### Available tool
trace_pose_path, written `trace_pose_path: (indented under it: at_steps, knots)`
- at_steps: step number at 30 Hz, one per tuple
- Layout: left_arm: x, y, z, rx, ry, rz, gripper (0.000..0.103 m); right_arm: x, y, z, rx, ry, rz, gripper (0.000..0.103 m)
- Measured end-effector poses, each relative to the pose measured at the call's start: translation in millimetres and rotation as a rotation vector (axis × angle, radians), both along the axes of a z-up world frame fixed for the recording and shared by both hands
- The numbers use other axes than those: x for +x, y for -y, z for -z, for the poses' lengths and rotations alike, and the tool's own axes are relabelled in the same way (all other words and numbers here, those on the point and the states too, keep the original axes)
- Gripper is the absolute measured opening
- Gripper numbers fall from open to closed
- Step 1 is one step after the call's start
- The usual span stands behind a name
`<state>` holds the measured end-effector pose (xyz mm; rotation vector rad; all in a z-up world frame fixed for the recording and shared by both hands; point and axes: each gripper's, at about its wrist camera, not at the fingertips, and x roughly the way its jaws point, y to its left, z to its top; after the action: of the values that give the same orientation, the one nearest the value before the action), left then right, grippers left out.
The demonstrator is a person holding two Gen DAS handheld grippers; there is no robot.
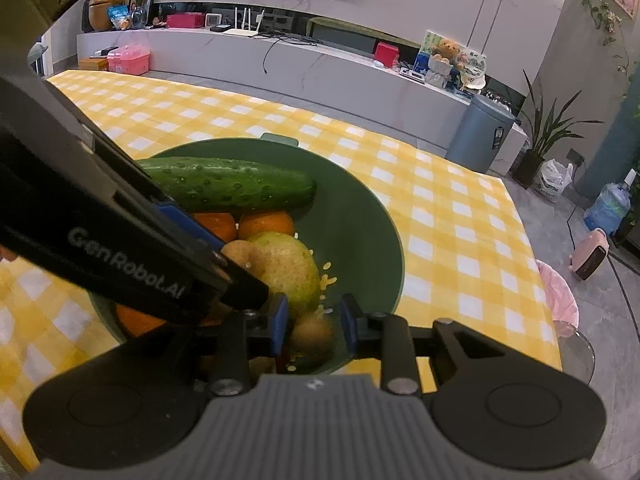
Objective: Organize fruits
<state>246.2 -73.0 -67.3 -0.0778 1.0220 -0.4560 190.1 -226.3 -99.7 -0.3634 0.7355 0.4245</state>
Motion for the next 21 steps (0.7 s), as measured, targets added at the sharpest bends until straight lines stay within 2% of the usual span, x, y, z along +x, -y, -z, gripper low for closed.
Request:
trace_pose_path:
  at_steps: [8, 10, 14, 15, 17, 21]
  knots:
    - [-22.7, -4.8, -29.5, -0.001, 0.034, 0.008, 0.052, -10.1, 3.6, -28.9, 0.002, -0.010, 0.013, 0.053]
    - [-31.3, -7.1, -38.8, -0.006, 0.054, 0.004, 0.053, -14.7, 4.7, -38.2, 0.015, -0.010, 0.026, 0.055]
    - [-54.1, -15.5, -56.8, -0.032, 0.095, -0.025, 0.055, -27.1, 7.6, -60.4, 0.039, 0.023, 0.042, 0.072]
    - [-58.8, -18.6, -61.6, -0.041, 0.108, -0.037, 0.056, -31.0, 7.5, -66.6, 0.040, 0.035, 0.047, 0.076]
    - [-71.0, -26.2, -72.3, -0.053, 0.135, -0.061, 0.058, -41.0, 6.9, -79.6, 0.044, 0.064, 0.056, 0.078]
    - [-99.7, -39.5, -97.0, -0.013, 0.245, -0.116, 0.061, -60.4, 6.4, -104.3, 0.090, 0.107, 0.086, 0.086]
